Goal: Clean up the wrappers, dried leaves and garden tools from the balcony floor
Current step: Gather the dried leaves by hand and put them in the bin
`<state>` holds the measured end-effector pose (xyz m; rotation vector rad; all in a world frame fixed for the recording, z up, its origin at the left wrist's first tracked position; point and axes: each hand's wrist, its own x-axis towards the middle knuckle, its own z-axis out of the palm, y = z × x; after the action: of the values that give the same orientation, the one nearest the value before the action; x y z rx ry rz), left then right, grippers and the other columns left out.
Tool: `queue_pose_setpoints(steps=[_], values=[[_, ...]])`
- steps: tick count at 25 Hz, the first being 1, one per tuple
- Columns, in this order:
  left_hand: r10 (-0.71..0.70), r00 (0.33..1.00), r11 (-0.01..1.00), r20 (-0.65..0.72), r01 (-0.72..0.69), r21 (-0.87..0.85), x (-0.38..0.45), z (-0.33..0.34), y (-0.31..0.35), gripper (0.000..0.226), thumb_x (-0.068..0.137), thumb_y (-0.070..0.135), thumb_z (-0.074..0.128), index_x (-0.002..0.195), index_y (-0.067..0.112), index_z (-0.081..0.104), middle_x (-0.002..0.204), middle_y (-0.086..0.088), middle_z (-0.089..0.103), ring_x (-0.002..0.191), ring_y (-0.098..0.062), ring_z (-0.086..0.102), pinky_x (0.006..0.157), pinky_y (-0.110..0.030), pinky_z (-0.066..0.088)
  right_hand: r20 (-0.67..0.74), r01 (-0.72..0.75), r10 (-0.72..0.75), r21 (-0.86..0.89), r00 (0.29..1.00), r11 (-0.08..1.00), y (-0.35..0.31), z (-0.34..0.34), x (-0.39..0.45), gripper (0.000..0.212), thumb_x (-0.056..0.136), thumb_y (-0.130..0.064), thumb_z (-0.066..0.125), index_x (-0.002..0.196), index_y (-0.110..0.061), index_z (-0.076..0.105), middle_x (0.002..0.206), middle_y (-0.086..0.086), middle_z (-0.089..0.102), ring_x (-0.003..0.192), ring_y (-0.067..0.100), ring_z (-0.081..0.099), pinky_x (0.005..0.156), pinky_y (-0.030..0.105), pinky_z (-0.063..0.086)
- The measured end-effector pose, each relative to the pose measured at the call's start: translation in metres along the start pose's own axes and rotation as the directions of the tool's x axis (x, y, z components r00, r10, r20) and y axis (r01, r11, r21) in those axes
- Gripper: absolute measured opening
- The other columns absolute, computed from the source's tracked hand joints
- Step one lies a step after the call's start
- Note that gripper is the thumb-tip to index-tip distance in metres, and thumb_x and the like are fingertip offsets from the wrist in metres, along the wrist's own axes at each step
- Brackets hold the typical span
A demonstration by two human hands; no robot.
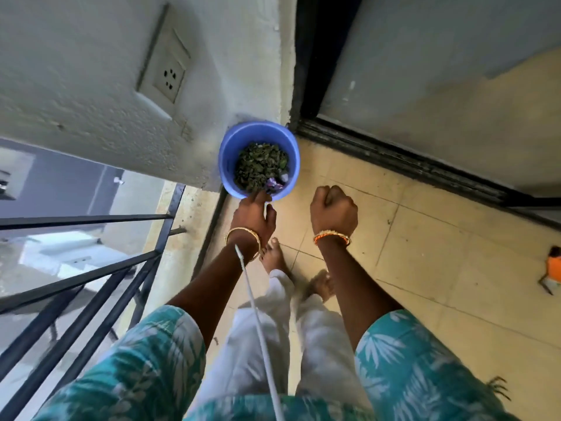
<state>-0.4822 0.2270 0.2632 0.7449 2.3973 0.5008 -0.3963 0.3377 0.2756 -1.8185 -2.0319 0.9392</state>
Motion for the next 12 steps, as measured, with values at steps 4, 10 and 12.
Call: queue_pose_setpoints(steps=[4,10,12], values=[[0.252,0.958,0.945,0.136,-0.275,0.18,-0.064,-0.02,0.056,0.048,0.078,0.027,0.036,0.104,0.0,0.066,0.104,-0.023,0.065,0.092,-0.041,0.064,0.076,-0.045,0.054,-0.038,0.226,-0.235,-0.153,0.971,0.962,0.031,-0.075,-0.043,0.023,0.076,-0.02,0.052,0.058,-0.008,0.058,0.061,0.01,0.057,0.064,0.032,0.052,0.054,0.035,0.045],[0.373,0.858,0.744,0.353,-0.504,0.439,-0.164,-0.021,0.133,0.062,0.097,0.031,0.035,0.15,0.004,0.017,0.159,-0.017,0.008,0.147,-0.03,0.009,0.117,-0.041,0.011,-0.08,0.037,-0.069,-0.356,0.994,0.934,0.088,-0.192,-0.126,0.046,0.082,-0.03,0.038,0.114,-0.005,0.059,0.126,0.019,0.053,0.117,0.037,0.048,0.091,0.045,0.043],[0.426,0.813,0.647,0.398,-0.581,0.494,-0.203,-0.011,0.153,0.065,0.099,0.035,0.031,0.152,0.005,0.007,0.16,-0.015,-0.003,0.148,-0.028,-0.002,0.118,-0.041,0.004,-0.12,-0.075,0.036,-0.341,0.992,0.937,0.106,-0.226,-0.155,0.056,0.084,-0.034,0.032,0.128,-0.003,0.049,0.14,0.02,0.042,0.13,0.037,0.038,0.1,0.049,0.037]])
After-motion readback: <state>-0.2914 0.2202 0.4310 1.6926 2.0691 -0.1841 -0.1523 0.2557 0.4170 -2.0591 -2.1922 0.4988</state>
